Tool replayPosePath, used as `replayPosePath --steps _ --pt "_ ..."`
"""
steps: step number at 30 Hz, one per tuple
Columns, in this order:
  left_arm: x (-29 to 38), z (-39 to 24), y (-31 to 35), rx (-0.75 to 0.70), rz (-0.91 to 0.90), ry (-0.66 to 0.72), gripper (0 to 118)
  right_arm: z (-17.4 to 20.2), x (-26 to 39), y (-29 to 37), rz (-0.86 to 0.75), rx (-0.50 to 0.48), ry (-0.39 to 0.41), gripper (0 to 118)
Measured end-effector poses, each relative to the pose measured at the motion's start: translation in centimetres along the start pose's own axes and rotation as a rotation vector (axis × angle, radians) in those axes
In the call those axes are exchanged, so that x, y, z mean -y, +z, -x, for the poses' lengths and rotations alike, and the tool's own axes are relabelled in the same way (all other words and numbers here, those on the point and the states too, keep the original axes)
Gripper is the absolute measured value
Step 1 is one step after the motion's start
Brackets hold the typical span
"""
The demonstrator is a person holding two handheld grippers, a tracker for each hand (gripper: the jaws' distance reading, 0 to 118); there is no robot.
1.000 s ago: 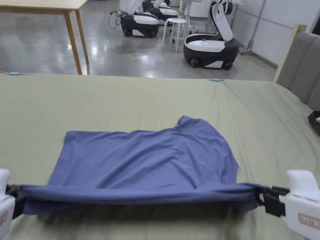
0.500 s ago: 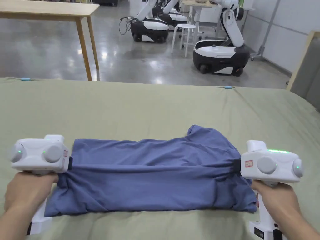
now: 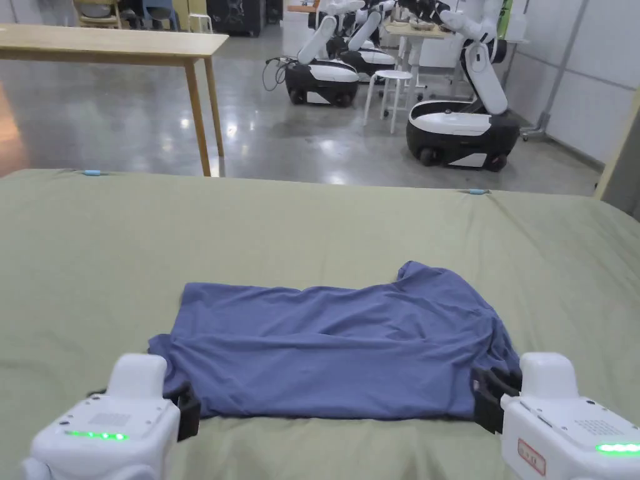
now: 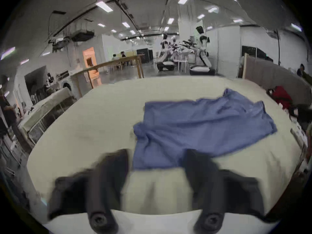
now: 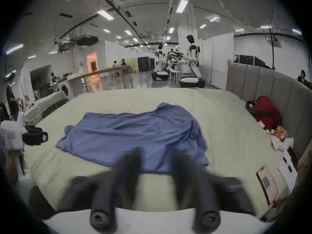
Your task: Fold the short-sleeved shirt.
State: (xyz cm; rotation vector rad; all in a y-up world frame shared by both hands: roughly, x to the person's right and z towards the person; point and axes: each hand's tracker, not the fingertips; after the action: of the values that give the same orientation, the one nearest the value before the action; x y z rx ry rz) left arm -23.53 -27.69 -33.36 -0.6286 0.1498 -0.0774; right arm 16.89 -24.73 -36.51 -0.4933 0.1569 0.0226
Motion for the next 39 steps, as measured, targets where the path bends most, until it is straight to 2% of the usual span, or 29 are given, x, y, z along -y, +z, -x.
replayPosePath --steps 2,3,4,5,7,10,11,12,13,14,19,21,23,25,27,28,29,31,32,33,35,39 --pt "2.8 0.3 -0.2 0.03 0.119 0.035 6 0.7 1.1 1.2 0.008 0.011 -0.011 6" --pt "4.0 1.0 -0.2 0.096 0.168 0.105 5 0.7 1.4 1.5 0.027 -0.044 -0.057 6" --pt "4.7 1.7 -0.2 0.135 0.189 0.174 5 0.6 1.7 1.8 0.036 -0.059 -0.086 6" --pt "5.4 2.4 -0.3 0.129 0.197 0.217 5 0.7 2.0 2.1 0.037 -0.041 -0.084 6" --pt "5.3 3.5 -0.9 0.069 0.18 0.199 5 0.5 2.4 2.2 0.052 -0.041 -0.082 6" --pt "3.9 5.5 -2.2 0.06 0.158 0.307 6 -0.1 2.9 2.3 0.075 -0.039 -0.087 6" --pt "3.3 6.1 -2.8 0.049 0.155 0.323 21 -0.3 3.1 2.1 0.088 -0.032 -0.088 6" --pt "2.3 6.1 -3.5 0.031 0.154 0.302 49 -0.6 3.2 2.2 0.093 -0.024 -0.092 6" --pt "1.8 6.4 -4.1 0.024 0.155 0.296 83 -0.9 3.3 2.2 0.094 -0.02 -0.097 6" --pt "1.1 6.8 -5.1 0.017 0.161 0.286 102 -1.3 3.4 2.3 0.097 -0.017 -0.103 6" --pt "-1.7 6.9 -9.6 -0.011 0.195 0.205 102 -2.9 3.6 1.7 0.136 0.013 -0.113 6" --pt "-2.0 6.4 -11.7 -0.067 0.23 0.158 101 -3.8 3.7 1.5 0.148 0.028 -0.114 6" --pt "-2.2 6.0 -13.4 -0.096 0.262 0.111 95 -4.6 3.7 1.3 0.163 0.049 -0.106 6" --pt "-2.2 5.1 -14.5 -0.08 0.288 0.056 74 -5.8 3.5 0.8 0.178 0.084 -0.091 6" --pt "-2.4 3.7 -14.7 -0.063 0.288 0.012 46 -7.2 3.2 -0.2 0.191 0.131 -0.087 7" --pt "-2.6 2.8 -14.2 -0.069 0.265 -0.023 34 -8.1 2.9 -0.9 0.19 0.153 -0.093 14" --pt "-2.7 1.8 -14.1 -0.06 0.258 -0.062 24 -9.1 2.6 -1.8 0.187 0.174 -0.107 38" --pt "-2.6 0.6 -14.5 -0.084 0.274 -0.149 17 -10.7 1.9 -4.1 0.209 0.188 -0.123 92" --pt "-2.6 0.6 -14.6 -0.083 0.28 -0.148 13 -11.3 1.5 -5.6 0.219 0.187 -0.127 108" --pt "-2.8 1.2 -14.5 -0.067 0.281 -0.109 6 -11.9 1.2 -7.2 0.236 0.185 -0.128 110" --pt "-3.1 1.9 -14.3 -0.016 0.285 -0.032 5 -12.1 0.7 -9.9 0.261 0.171 -0.114 110" --pt "-3.8 1.5 -13.6 -0.045 0.273 -0.093 5 -10.6 0.4 -14.6 0.321 0.158 -0.025 109"
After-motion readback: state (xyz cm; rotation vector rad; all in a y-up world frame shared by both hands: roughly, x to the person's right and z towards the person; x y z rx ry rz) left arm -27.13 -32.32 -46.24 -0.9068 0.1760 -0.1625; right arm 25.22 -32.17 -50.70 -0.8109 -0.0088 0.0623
